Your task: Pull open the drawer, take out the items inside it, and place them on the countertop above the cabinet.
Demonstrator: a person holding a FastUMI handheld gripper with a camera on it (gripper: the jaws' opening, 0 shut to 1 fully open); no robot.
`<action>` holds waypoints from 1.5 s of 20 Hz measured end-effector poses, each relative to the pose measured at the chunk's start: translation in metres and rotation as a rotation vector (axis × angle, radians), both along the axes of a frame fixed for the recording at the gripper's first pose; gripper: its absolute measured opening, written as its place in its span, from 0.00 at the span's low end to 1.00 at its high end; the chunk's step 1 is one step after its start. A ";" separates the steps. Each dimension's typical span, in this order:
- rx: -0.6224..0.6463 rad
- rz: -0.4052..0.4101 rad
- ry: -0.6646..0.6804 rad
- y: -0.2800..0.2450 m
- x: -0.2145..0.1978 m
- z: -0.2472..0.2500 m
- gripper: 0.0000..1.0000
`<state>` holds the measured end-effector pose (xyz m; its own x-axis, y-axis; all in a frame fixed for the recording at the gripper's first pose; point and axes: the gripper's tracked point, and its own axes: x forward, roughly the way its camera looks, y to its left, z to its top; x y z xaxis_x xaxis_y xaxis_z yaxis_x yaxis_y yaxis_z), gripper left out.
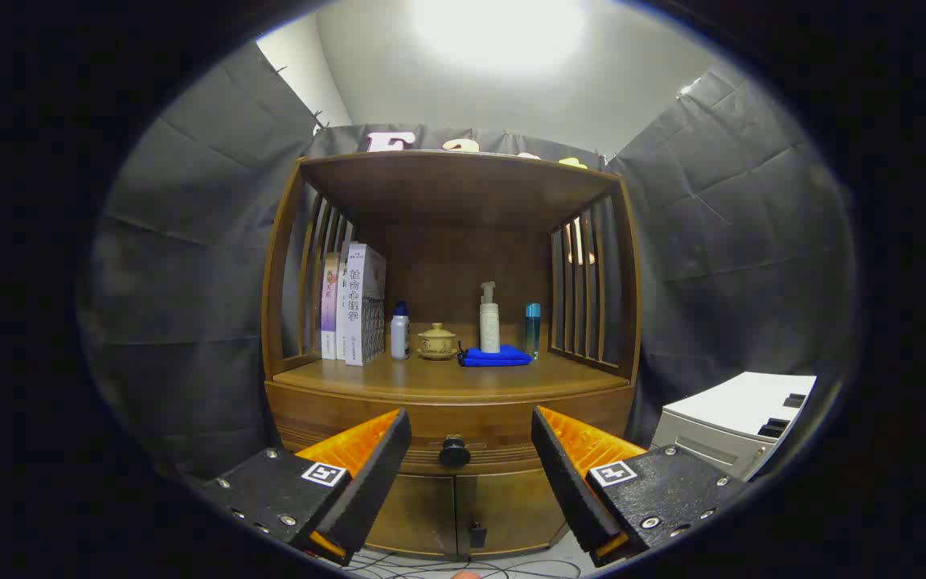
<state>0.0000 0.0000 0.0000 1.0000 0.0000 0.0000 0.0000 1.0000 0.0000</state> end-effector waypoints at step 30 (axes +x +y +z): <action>0.040 0.025 0.052 0.016 0.059 -0.015 0.94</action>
<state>0.0592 0.0164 -0.0152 0.9983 0.0262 -0.0511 -0.0242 0.9989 0.0405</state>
